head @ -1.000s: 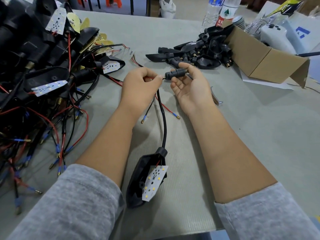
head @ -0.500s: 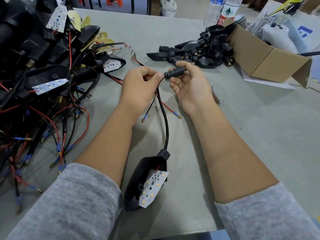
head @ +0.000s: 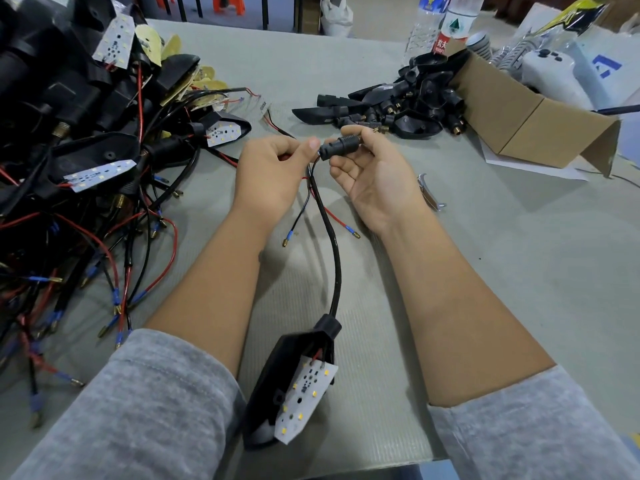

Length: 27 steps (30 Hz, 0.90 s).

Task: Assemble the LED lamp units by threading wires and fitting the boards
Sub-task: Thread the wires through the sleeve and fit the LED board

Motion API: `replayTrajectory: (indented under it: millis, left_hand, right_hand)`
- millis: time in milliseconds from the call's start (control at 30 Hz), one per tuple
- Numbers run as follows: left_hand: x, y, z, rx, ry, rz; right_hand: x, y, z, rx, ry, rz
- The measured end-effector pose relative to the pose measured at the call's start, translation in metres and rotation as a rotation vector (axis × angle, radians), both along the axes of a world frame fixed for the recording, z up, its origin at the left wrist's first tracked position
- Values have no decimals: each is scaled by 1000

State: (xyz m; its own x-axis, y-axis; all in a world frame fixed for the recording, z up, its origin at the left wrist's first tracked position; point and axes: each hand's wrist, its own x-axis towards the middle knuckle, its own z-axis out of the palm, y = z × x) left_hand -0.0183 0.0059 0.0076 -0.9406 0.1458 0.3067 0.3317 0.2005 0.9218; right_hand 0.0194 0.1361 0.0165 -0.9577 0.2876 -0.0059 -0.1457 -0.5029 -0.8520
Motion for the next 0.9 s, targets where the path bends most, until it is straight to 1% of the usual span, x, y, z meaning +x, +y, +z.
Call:
replayTrajectory:
  millis: [200,400,600,733,833,900]
  left_hand:
    - [-2,-1,-2,-19,-14,18]
    - [0,-2,-2,-35,-15,7]
    - [0,0,0,-23,-49,14]
    - [-3,0,3,115,-167,13]
    - [-6,-3,2,127,-150,33]
    - [-6,-3,1,108,-115,40]
  right_hand:
    - [0,-1,-1,99,23,8]
    - [1,-2,-1,140,23,25]
    - [1,-3,0,86,15,14]
    - [-1,-3,0,-9,-2,-47]
    - [-2,-1,1,-80,-13,-78]
    - [-2,-1,1,-82,-11,-72]
